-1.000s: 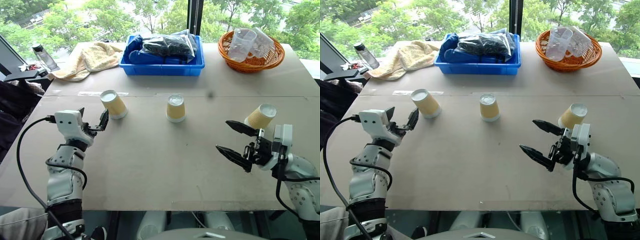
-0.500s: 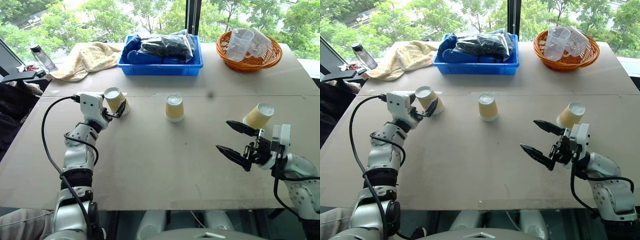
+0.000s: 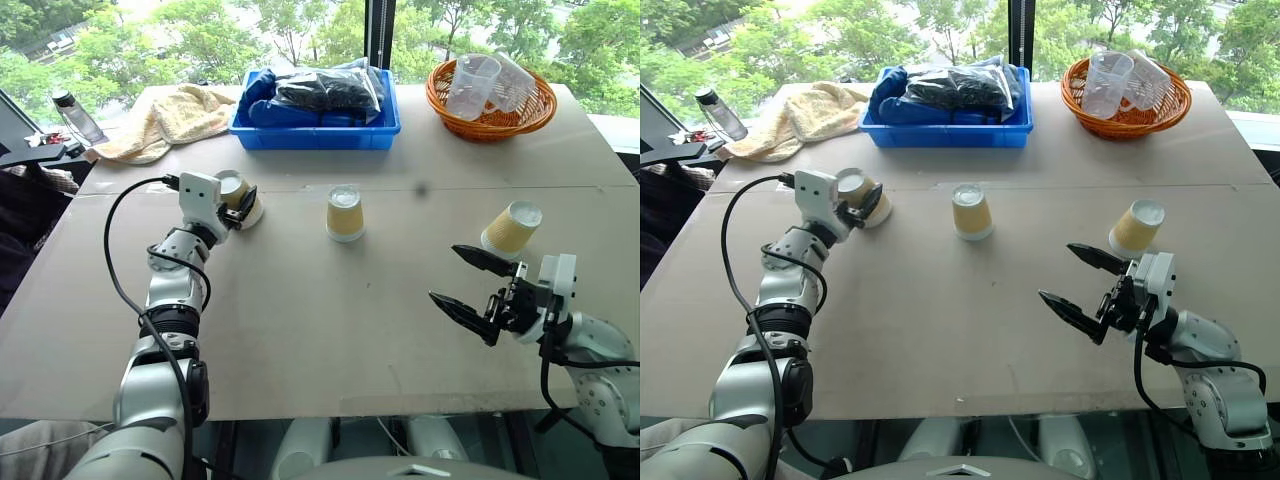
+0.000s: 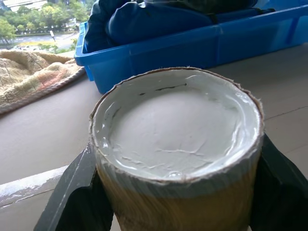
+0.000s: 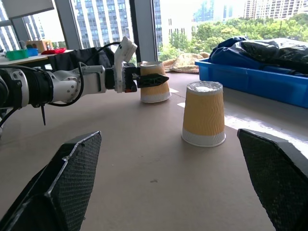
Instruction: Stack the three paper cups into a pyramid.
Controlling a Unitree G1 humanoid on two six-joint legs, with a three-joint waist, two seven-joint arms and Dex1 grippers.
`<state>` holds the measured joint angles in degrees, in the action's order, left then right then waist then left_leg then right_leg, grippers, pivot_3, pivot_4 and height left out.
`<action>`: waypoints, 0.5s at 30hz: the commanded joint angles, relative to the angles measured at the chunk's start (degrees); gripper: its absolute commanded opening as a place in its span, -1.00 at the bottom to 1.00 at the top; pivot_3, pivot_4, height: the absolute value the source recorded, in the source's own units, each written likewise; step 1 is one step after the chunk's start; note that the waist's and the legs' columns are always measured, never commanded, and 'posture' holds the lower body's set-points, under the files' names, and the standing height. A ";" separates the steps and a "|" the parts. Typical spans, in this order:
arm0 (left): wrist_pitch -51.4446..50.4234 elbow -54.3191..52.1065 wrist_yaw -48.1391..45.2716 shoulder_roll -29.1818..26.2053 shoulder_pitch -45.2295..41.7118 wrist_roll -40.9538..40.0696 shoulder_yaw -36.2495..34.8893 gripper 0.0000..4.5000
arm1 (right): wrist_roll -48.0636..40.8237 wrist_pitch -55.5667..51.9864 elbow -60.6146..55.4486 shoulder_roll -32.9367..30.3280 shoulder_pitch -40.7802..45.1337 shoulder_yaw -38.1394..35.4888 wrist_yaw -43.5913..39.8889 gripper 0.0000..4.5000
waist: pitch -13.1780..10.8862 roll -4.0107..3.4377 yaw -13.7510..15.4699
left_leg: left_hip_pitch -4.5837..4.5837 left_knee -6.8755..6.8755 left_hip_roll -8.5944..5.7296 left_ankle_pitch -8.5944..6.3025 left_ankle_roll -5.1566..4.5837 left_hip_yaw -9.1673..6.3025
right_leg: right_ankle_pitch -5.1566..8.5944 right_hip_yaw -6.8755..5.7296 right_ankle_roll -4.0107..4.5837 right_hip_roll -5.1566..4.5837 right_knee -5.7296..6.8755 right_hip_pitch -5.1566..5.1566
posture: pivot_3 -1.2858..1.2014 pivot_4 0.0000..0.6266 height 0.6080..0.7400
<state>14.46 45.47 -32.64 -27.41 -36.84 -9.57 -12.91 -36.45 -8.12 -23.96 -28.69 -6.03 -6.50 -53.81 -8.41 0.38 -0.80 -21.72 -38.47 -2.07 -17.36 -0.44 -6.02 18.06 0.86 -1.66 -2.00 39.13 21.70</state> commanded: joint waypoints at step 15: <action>-15.17 -48.35 -27.42 2.46 23.70 -7.94 24.45 0.27 | 0.21 3.89 1.54 -2.94 -6.59 -4.90 -3.44 1.00 | 0.03 -0.07 1.35 | 0.06 -0.07 0.01 0.01 -0.02 -0.02 | -0.05 0.05 -0.05 -0.01 0.00 -0.15 | 0.03 -0.52 1.00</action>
<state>-0.36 -0.95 -59.57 -24.22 -13.37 -18.06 11.36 -35.55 -5.59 -21.63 -31.81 -12.45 -9.93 -57.17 -8.39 0.31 0.54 -21.64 -38.54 -2.06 -17.35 -0.46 -6.03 18.01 0.94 -1.71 -1.99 39.20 21.57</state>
